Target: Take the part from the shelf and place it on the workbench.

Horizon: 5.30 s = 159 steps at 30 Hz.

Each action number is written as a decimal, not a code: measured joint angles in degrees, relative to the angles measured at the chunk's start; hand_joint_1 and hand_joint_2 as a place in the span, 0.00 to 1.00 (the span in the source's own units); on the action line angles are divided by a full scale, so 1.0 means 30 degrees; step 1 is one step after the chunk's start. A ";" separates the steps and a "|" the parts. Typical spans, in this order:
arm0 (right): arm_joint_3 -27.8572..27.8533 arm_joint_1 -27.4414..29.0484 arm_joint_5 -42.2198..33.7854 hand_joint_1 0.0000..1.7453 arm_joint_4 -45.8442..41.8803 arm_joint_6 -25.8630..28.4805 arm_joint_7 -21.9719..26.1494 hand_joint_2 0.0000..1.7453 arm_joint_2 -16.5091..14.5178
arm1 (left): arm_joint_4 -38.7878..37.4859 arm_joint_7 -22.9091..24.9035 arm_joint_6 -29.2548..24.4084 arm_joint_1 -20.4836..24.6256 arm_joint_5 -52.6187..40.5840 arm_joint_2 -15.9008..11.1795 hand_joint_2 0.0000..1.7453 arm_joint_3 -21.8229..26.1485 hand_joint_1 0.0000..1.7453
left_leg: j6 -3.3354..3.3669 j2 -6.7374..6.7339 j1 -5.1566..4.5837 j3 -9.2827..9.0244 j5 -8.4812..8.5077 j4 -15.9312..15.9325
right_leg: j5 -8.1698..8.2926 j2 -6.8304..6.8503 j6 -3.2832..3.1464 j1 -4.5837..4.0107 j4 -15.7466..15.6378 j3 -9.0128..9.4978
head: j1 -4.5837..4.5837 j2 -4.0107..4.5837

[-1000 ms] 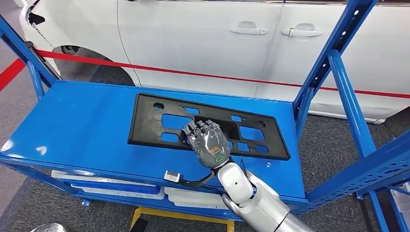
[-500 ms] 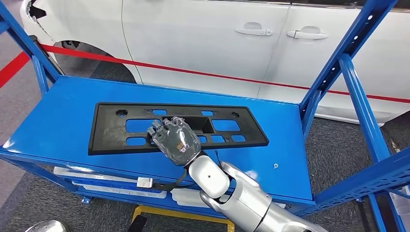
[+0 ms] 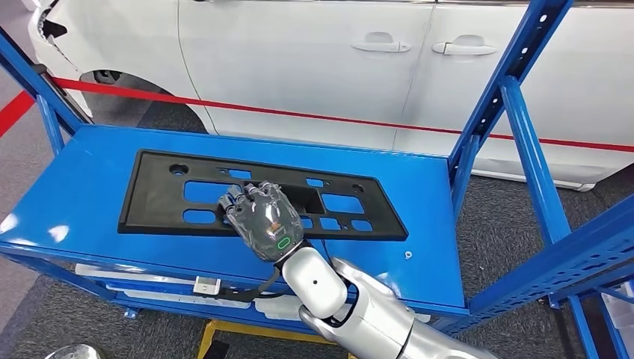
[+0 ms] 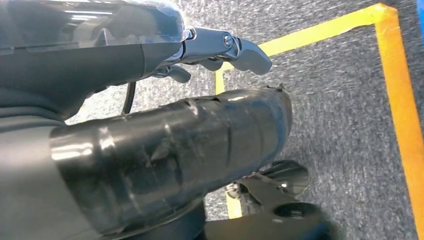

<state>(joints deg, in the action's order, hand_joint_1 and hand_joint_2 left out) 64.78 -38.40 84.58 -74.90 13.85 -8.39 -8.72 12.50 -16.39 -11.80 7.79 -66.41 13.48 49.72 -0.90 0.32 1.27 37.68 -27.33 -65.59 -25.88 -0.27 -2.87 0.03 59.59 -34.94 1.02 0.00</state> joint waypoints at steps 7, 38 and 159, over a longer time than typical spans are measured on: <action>-0.0058 0.0148 -0.0115 1.00 -0.0208 0.0058 -0.0344 1.00 0.0087 | 0.0000 -0.0361 0.0290 -0.0013 0.0009 -0.0073 1.00 0.0031 0.00 | 0.0596 -0.0001 -0.0046 -0.1239 0.0806 0.2634 | -0.0295 -0.0007 0.0618 -0.0099 0.0300 -0.0156 | 0.0025 0.0000; -0.1246 0.0147 -0.0341 1.00 -0.0261 0.0129 -0.0862 1.00 0.0384 | 0.0000 0.0584 -0.1512 -0.0119 -0.0071 -0.0051 1.00 0.0080 0.00 | 0.0496 -0.0008 -0.0121 -0.1126 0.0857 0.2518 | -0.0106 -0.0001 0.0567 0.0007 0.0102 -0.0065 | 0.0040 0.0000; -0.3856 -0.0014 -0.0851 1.00 0.1894 0.3004 0.0149 1.00 -0.0089 | 0.0000 0.1020 -0.1271 0.0274 -0.0042 0.0390 1.00 -0.1158 0.00 | 0.0214 -0.0191 -0.0198 -0.2523 -0.0340 0.2613 | 0.1205 0.0128 0.0809 0.0117 0.0005 -0.1037 | 0.0027 0.0000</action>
<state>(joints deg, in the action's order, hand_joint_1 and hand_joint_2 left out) 53.22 -38.44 82.03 -69.22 22.86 -7.94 -8.98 12.50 -13.33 -15.61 8.61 -66.53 14.65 46.25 -0.26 -0.25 0.68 30.12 -28.35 -57.75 -22.27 0.11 -0.45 0.39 59.60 -38.05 1.10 0.00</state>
